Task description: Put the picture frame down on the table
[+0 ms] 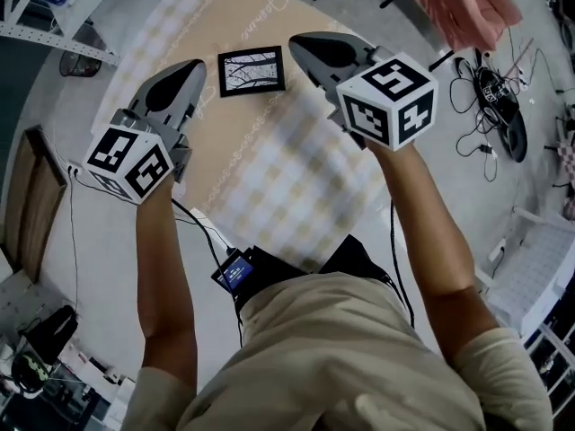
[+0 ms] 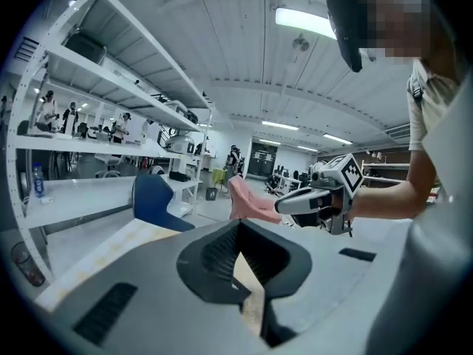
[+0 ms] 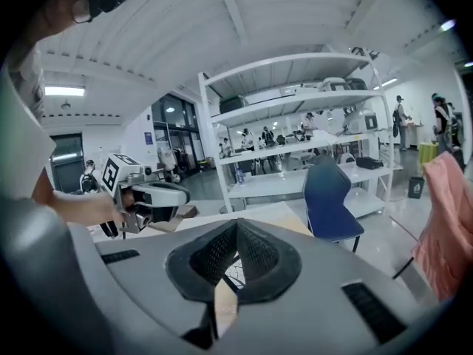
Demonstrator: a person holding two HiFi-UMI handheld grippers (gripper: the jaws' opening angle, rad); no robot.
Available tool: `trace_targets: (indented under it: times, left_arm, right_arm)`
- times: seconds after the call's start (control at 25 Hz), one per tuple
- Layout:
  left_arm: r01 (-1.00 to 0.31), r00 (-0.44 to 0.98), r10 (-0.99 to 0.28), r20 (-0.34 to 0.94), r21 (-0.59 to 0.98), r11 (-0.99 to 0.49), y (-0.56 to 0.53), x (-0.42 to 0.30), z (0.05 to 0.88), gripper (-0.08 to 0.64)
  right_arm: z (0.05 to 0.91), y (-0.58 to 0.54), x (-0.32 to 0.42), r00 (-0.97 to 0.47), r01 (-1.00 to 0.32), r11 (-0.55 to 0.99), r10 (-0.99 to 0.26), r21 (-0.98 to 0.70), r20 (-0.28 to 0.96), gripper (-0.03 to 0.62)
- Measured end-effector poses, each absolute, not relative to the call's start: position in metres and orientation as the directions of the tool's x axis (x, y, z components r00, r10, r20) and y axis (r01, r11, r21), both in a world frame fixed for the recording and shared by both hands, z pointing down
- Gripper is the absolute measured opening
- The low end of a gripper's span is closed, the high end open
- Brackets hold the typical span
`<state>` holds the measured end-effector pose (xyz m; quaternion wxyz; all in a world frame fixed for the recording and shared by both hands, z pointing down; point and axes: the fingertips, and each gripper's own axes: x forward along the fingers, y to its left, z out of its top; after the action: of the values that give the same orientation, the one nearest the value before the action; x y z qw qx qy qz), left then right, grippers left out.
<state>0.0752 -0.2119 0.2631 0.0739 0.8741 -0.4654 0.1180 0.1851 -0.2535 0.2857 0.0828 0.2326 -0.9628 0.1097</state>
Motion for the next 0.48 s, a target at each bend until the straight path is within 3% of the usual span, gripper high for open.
trace_targets:
  times: [0.48]
  left_arm:
    - [-0.83, 0.526, -0.827, 0.199, -0.091, -0.55, -0.092, 0.131, 0.17, 0.005]
  right_arm:
    - [0.196, -0.153, 0.271, -0.918, -0.393, 0.906, -0.377, -0.155, 0.121, 0.003]
